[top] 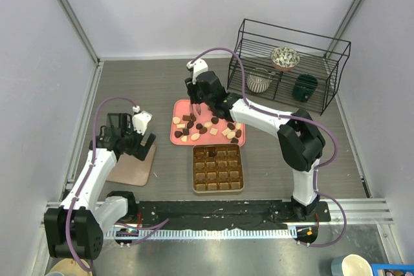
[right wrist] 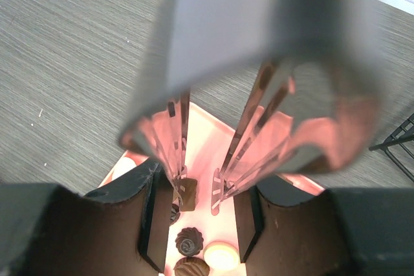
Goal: Pack the chocolate
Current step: Pick up the fake chocolate from the plate.
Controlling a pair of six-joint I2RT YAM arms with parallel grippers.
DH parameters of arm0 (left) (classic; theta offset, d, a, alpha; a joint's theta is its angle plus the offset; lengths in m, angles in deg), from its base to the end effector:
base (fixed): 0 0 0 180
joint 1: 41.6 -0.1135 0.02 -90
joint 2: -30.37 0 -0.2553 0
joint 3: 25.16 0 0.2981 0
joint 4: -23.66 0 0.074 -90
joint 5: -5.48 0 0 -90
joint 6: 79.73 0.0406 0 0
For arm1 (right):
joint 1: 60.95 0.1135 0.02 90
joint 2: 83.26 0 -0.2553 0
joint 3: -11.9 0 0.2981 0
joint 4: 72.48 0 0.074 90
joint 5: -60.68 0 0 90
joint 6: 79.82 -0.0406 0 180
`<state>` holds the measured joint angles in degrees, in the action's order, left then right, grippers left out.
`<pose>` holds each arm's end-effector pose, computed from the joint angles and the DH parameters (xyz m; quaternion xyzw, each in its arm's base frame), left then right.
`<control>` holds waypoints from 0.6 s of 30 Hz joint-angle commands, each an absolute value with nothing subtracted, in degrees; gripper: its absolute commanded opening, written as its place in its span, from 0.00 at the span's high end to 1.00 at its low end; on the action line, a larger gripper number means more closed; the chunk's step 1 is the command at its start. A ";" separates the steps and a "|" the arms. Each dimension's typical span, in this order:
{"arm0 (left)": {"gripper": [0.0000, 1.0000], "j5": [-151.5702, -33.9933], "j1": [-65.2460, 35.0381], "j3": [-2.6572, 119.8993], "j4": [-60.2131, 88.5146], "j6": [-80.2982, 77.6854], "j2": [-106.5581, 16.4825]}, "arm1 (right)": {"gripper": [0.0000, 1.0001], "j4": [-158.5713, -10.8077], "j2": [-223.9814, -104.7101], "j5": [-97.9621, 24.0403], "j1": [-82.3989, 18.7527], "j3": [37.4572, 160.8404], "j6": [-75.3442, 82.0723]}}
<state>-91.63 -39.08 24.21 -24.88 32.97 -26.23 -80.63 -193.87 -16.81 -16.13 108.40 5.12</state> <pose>0.2390 -0.0155 0.1946 0.2261 0.9269 -0.0069 0.2996 0.3638 0.3491 0.2367 -0.2236 0.7968 0.1516 0.5405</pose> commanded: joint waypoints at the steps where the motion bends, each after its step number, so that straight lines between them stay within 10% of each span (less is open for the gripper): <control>1: 0.00 -91.99 -39.32 23.98 -23.37 33.12 -25.26 | 0.57 -78.12 -189.44 -16.93 -16.21 110.97 5.61; 18: 0.00 -92.17 -39.32 23.63 -23.28 32.95 -25.09 | 0.58 -77.94 -188.29 -18.60 -16.04 110.18 5.08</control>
